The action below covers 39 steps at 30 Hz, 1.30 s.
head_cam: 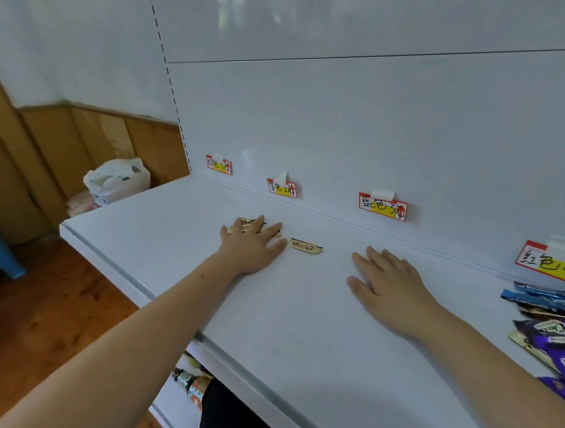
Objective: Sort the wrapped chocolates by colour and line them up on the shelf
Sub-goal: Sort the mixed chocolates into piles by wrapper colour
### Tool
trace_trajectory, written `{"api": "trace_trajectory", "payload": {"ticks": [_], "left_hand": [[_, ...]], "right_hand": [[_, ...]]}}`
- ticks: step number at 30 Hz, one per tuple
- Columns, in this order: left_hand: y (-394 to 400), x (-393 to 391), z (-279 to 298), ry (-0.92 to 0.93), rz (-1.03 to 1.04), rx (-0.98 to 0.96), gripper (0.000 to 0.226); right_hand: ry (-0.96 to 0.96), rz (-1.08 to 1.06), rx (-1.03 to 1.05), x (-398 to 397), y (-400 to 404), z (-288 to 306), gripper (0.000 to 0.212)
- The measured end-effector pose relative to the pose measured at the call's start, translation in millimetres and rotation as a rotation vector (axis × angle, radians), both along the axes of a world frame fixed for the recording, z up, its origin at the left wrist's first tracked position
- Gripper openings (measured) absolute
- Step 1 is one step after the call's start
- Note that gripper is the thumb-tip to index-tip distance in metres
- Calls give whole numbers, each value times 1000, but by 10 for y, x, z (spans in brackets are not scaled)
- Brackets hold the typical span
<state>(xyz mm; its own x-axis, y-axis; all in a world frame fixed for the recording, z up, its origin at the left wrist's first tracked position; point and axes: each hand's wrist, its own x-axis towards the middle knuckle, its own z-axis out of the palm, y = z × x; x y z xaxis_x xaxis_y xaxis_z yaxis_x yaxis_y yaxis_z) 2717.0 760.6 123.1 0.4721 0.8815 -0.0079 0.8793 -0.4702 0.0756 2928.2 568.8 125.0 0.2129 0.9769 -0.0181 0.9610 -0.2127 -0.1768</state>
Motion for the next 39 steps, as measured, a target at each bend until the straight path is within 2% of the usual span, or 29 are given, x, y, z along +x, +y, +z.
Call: {"api": "trace_trajectory", "payload": {"ticks": [6, 11, 15, 17, 19, 26, 29, 32, 36, 39], "left_hand": [[746, -122, 21, 8, 211, 7, 65], [861, -59, 16, -29, 290, 77, 77], [415, 90, 20, -166, 143, 195, 85], [71, 248, -10, -199, 7, 151, 93], [-116, 355, -73, -147, -47, 101, 100], [600, -152, -17, -96, 391, 43, 111], [920, -309, 3, -38, 379, -12, 105], [1224, -392, 17, -61, 381, -33, 100], [1566, -473, 36, -81, 479, -42, 99], [1746, -465, 28, -95, 590, -61, 100]], "right_hand": [[-29, 47, -14, -85, 153, -32, 62], [-23, 52, -9, -76, 151, -22, 62], [35, 28, 51, -66, 163, -8, 58], [54, 10, 86, -57, 172, -13, 57], [63, 4, 106, -51, 169, -24, 56], [57, 6, 114, -52, 153, -51, 56], [34, 5, 104, -57, 165, -58, 56], [14, 2, 92, -54, 165, -56, 64], [-14, 1, 101, -55, 171, -71, 90], [-18, 2, 95, -56, 172, -79, 94]]}}
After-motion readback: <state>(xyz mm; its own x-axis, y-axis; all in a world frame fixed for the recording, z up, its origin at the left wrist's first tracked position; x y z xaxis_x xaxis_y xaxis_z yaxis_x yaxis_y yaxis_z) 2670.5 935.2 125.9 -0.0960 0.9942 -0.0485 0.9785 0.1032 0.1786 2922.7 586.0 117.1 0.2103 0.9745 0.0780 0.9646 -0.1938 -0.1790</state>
